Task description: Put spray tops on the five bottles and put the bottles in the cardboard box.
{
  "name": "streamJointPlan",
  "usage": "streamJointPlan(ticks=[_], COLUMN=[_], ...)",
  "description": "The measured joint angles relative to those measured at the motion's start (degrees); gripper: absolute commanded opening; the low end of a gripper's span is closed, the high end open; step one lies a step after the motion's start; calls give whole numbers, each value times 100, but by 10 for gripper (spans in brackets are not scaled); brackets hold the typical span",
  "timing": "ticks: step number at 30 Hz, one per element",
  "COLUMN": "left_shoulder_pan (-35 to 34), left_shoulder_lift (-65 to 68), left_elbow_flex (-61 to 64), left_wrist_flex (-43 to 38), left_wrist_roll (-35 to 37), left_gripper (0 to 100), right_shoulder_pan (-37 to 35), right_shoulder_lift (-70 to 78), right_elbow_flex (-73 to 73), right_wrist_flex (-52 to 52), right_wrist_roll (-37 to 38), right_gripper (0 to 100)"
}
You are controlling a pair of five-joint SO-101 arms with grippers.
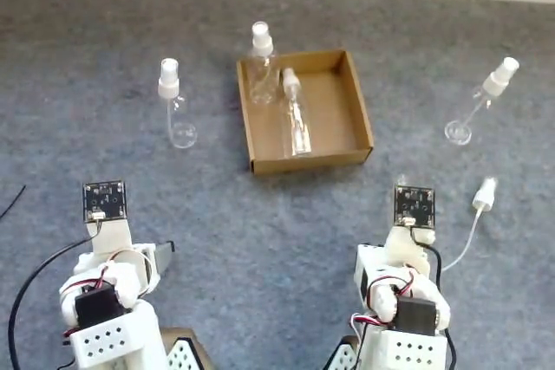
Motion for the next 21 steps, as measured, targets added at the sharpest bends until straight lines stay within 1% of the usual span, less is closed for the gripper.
streamJointPlan(ticks=[12, 16, 19, 21], left_shoulder_pan=[0, 0, 0, 0], left_shoulder_lift=[0, 0, 0, 0], left_elbow_flex=[0, 0, 0, 0], left_wrist_flex=[0, 0, 0, 0], left_wrist_roll=[0, 0, 18, 18], left_gripper=[304, 304, 305, 305], right_shoulder_pan=[-35, -554, -1081, -1371], right_shoulder_lift=[0, 0, 0, 0], right_elbow_flex=[0, 0, 0, 0], right_wrist_flex=[0, 0, -9, -229], right_wrist_roll=[-18, -44, -44, -44], right_gripper=[25, 25, 25, 25])
